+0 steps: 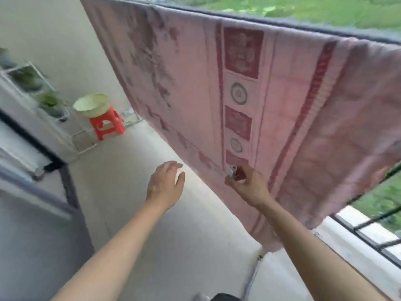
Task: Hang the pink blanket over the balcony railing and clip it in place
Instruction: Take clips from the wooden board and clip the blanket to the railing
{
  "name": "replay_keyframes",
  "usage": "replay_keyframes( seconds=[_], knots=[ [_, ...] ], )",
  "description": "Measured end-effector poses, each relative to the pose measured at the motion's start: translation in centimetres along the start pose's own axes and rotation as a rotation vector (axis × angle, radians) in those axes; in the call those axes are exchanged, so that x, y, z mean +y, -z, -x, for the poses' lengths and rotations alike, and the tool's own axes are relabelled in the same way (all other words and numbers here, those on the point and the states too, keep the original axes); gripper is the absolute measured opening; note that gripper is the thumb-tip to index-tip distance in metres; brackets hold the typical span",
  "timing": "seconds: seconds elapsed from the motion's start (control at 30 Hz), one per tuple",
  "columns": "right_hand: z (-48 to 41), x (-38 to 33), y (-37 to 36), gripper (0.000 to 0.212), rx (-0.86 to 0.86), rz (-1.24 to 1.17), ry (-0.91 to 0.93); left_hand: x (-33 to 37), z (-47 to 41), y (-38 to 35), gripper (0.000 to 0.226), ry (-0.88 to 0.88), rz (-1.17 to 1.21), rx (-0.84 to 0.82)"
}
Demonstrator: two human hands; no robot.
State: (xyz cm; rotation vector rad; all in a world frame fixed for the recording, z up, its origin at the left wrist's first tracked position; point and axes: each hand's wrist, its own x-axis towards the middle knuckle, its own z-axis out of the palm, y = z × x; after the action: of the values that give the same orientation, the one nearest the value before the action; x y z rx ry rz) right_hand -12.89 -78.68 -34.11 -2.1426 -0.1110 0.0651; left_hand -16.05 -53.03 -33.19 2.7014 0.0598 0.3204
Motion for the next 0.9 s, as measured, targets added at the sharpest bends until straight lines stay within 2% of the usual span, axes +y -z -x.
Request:
replay_keyframes(
  seconds=[0.1,0.2,0.27,0.47,0.67,0.77,0.9],
  knots=[
    [-5.8,-6.9,-5.0,0.013,0.022,-0.055,0.062,-6.2,-2.5,5.5,0.043,0.148,-0.011,0.115],
    [-10.9,-12.4,-9.2,0.023,-0.043,-0.165,0.087,-10.7,-5.1,9.7,0.060,0.166,-0.014,0.231],
    [-14.1,-15.4,-11.8,0.026,-0.102,-0.238,0.135,-13.5,-7.6,11.9,0.062,0.199,-0.004,0.299],
    [-24.8,-21.4,-19.1,0.016,-0.190,-0.349,0.214,-20.9,-17.3,14.4,0.059,0.257,0.014,0.446],
    [-40.0,-25.2,-26.6,0.013,-0.274,-0.440,0.220,-29.0,-32.3,14.9,0.043,0.260,-0.020,0.436],
    [-47.4,-28.3,-29.7,0.003,-0.312,-0.455,0.223,-32.4,-38.3,16.3,0.044,0.280,-0.051,0.414],
    [-57.9,-34.5,-35.8,0.010,-0.359,-0.517,0.227,-39.3,-45.6,19.0,0.050,0.312,-0.135,0.411]
  ],
)
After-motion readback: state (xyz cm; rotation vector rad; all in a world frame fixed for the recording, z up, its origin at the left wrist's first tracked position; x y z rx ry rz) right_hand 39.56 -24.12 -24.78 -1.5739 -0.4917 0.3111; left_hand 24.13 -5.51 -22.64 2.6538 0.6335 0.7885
